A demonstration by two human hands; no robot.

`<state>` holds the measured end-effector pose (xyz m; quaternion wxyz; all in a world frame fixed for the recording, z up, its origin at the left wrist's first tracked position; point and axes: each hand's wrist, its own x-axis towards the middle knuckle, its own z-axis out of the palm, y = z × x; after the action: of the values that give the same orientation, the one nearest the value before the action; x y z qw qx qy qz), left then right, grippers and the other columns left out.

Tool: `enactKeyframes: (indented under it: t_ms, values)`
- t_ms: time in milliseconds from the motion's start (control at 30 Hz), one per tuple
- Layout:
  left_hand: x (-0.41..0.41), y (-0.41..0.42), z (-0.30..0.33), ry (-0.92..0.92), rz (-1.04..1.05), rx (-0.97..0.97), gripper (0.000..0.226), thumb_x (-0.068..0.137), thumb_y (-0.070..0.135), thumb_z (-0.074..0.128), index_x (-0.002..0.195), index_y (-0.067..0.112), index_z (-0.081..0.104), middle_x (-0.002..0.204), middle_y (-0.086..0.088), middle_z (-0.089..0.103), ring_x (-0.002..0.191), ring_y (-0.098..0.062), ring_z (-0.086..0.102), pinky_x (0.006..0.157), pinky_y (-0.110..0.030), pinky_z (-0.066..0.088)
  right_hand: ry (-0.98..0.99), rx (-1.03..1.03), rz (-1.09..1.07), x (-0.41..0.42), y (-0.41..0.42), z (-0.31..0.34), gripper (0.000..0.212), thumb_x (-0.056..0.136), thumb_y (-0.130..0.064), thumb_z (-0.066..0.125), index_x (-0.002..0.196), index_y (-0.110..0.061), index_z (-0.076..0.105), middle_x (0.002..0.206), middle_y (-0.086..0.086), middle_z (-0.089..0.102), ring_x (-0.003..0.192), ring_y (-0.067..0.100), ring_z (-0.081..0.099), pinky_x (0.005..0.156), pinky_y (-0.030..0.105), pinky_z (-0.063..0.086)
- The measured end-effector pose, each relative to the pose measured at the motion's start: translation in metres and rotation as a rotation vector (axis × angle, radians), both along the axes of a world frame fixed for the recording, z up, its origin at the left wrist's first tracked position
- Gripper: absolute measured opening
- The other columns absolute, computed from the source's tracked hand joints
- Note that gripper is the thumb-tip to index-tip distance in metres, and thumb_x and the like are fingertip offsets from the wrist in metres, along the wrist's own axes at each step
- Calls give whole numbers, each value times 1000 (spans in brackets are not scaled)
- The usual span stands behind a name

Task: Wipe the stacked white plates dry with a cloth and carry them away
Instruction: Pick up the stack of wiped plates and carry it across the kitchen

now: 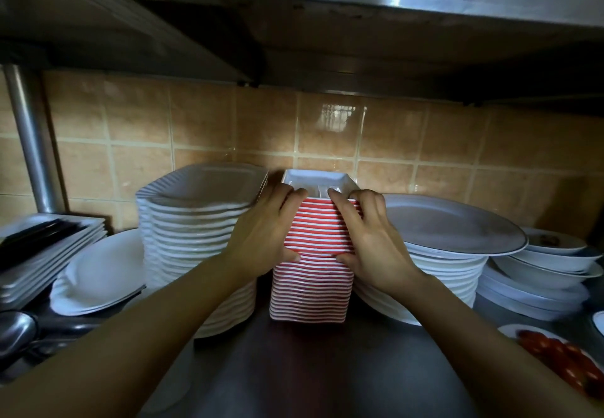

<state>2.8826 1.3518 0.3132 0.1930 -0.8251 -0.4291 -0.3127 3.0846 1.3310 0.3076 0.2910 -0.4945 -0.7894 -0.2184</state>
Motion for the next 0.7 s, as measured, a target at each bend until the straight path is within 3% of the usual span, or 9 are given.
enactKeyframes:
  t_ms: [100, 333, 633, 700]
  values:
    - [-1, 3, 2, 20, -21, -5, 99, 53, 37, 87, 137, 13, 40, 133, -9, 45, 123, -27, 39, 87, -38, 46, 11, -30, 32, 5, 0, -1, 99, 67, -18, 79, 148, -19, 23, 131, 11, 32, 125, 25, 26, 89, 37, 46]
    - [3, 9, -1, 8, 28, -64, 88, 64, 35, 81, 138, 20, 36, 135, -1, 39, 123, -20, 35, 91, -33, 42, 33, -57, 30, 5, 7, -2, 87, 77, -10, 68, 149, -25, 20, 135, 9, 30, 129, 23, 25, 93, 36, 43]
    - [6, 7, -9, -14, 72, -63, 86, 68, 30, 79, 141, 15, 36, 141, -10, 37, 130, -27, 33, 90, -39, 44, 36, 3, 44, 3, 8, -10, 82, 77, -1, 64, 148, -16, 27, 134, 17, 40, 127, 31, 34, 92, 40, 46]
    - [8, 4, -10, -10, 102, -36, 88, 67, 27, 78, 142, 13, 35, 142, -13, 36, 131, -30, 33, 91, -40, 44, 45, 27, 44, 2, 8, -13, 80, 77, -2, 64, 147, -14, 28, 136, 18, 41, 129, 34, 34, 98, 44, 42]
